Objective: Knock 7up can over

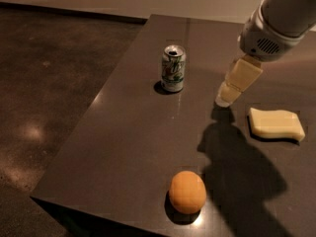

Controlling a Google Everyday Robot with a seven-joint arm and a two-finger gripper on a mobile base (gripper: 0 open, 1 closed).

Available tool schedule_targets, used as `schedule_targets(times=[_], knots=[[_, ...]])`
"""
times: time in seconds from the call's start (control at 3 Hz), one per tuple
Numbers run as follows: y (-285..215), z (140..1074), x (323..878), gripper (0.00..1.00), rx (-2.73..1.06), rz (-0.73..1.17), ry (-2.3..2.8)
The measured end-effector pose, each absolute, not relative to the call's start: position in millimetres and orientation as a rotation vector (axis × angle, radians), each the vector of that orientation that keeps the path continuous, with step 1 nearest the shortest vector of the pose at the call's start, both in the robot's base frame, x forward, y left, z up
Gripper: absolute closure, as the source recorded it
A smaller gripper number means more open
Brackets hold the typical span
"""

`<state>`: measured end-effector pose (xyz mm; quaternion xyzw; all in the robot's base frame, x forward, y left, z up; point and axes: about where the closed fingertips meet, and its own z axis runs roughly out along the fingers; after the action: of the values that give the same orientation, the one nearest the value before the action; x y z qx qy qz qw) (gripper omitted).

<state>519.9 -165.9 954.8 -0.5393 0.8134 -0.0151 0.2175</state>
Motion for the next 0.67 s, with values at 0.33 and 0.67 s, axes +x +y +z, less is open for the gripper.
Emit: schedule_targets(times=[0.33,0.67], knots=[[-156.4,945.6,551.2,0.00,-1.346,0.018,2.288],[-141.2,935.9,574.9,0.00,-1.223,0.102,2.302]])
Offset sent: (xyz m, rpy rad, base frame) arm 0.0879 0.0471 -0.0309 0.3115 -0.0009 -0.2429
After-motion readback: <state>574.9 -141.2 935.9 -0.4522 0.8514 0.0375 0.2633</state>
